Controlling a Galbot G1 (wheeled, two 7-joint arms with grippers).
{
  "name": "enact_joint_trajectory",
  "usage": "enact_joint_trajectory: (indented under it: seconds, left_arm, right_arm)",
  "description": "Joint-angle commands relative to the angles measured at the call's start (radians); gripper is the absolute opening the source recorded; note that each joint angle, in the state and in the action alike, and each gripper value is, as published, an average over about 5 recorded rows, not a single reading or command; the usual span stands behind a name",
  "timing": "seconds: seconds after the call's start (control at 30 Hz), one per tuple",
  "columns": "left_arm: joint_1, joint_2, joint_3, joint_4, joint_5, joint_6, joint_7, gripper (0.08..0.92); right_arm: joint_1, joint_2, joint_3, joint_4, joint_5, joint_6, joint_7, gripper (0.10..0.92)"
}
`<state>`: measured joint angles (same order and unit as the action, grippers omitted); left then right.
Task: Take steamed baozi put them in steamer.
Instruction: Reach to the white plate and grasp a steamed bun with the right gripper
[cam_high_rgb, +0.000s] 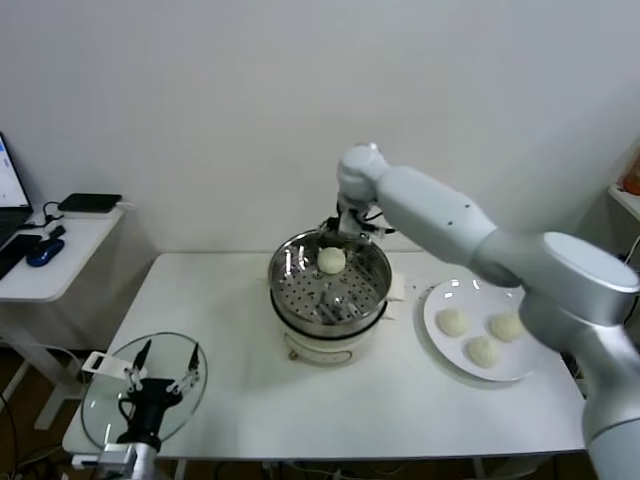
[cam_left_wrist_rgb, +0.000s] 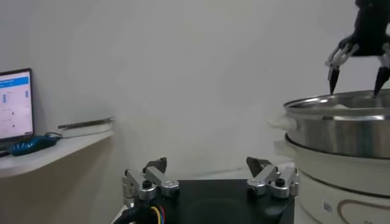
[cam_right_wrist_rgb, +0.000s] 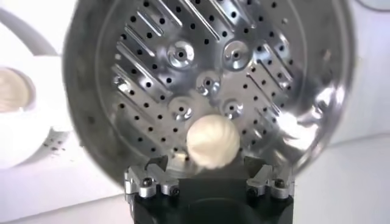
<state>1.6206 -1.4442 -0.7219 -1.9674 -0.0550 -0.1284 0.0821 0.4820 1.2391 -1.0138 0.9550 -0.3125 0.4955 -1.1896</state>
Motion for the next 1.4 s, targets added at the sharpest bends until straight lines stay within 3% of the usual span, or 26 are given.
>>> enact_joint_trajectory:
  seconds: [0.03,0.27,0.53,0.93,1.4]
  left_arm:
    - [0.003,0.003,0.008,-0.015,-0.001,-0.001,0.001,0.823]
    - [0.005,0.008,0.012,-0.025,-0.004,-0.003,0.002,0.823]
    - [0.006,0.006,0.016,-0.027,0.005,-0.003,0.006,0.823]
    - [0.016,-0.001,0.017,-0.019,0.007,-0.01,0.006,0.823]
    - [0.021,0.008,0.008,-0.008,0.0,-0.011,0.006,0.823]
  right_arm:
    - [0.246,-0.304,-0.309,0.156,0.638,-0.438,-0.036,0.823]
    - [0.189,-0.481,-0.326,0.155,0.737,-0.586,-0.023,0.823]
    - [-0.049,-0.568,-0.166,0.084,0.618,-0.615,-0.001,0.823]
    - [-0.38,-0.479,0.086,-0.013,0.396,-0.569,0.062,0.823]
    - [-0.467,-0.353,0.224,-0.203,0.263,-0.497,0.074,0.823]
